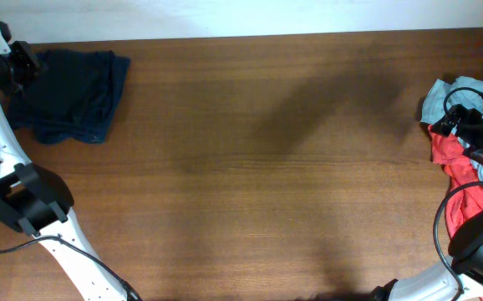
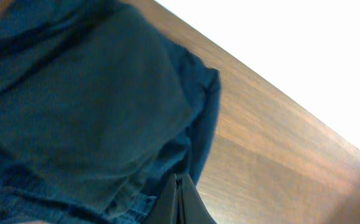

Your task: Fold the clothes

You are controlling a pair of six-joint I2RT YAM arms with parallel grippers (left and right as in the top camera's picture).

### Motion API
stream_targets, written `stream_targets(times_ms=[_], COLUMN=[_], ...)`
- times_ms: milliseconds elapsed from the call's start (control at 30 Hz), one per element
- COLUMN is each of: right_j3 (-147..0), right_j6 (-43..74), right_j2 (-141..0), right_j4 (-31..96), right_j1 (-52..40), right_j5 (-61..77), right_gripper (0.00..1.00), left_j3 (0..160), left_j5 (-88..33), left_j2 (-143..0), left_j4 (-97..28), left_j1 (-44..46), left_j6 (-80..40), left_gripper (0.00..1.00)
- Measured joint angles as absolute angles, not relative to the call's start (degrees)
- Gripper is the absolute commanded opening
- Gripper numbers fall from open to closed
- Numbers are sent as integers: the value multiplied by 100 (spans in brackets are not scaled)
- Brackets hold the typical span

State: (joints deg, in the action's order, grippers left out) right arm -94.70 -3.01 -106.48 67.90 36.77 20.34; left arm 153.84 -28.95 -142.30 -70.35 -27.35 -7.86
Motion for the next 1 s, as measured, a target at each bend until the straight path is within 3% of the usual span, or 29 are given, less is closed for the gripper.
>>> stream_targets(times_ms=[267, 600, 1000], right_j3=[-9472, -9472, -9472], right_j6=[-292, -296, -296], right_j2=[-10648, -10648, -10648], right_j4=[6790, 6790, 6790], right_j1=[3677, 3677, 3677], right_j5=[2034, 2034, 2034], right_gripper=[99, 99, 99], left_j3=[15308, 15238, 15434], left_j5=[-3881, -4751, -6114], left_j2=[-14840, -16315, -16361], left_j4=[-6657, -7155, -7266], left_j1=[-2731, -3148, -3489], left_j6=[-276, -231, -193], left_gripper=[1, 0, 1])
